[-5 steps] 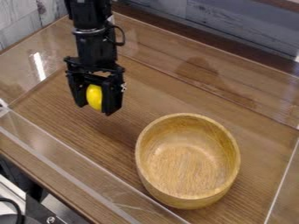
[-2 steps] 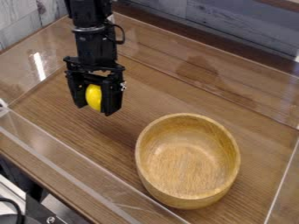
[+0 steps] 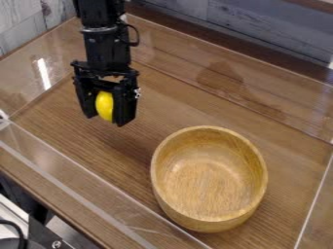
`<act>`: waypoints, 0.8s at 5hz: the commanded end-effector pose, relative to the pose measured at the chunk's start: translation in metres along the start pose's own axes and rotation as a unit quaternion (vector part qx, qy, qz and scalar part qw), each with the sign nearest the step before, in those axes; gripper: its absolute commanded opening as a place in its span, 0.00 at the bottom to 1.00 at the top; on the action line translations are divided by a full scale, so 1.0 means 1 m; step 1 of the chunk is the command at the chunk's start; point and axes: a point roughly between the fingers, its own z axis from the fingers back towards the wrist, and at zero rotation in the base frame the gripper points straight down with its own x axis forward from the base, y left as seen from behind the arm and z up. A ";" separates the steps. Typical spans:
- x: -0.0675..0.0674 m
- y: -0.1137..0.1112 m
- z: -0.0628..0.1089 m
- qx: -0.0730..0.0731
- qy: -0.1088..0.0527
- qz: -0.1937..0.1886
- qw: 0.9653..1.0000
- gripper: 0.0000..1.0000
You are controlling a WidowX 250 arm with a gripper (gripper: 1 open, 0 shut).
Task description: Remove the lemon from inside the brown bowl and put it on the table
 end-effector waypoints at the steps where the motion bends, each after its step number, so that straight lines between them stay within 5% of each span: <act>1: 0.005 0.000 0.017 0.012 -0.028 -0.006 1.000 1.00; 4: 0.003 -0.001 0.017 0.008 -0.021 -0.010 1.000 1.00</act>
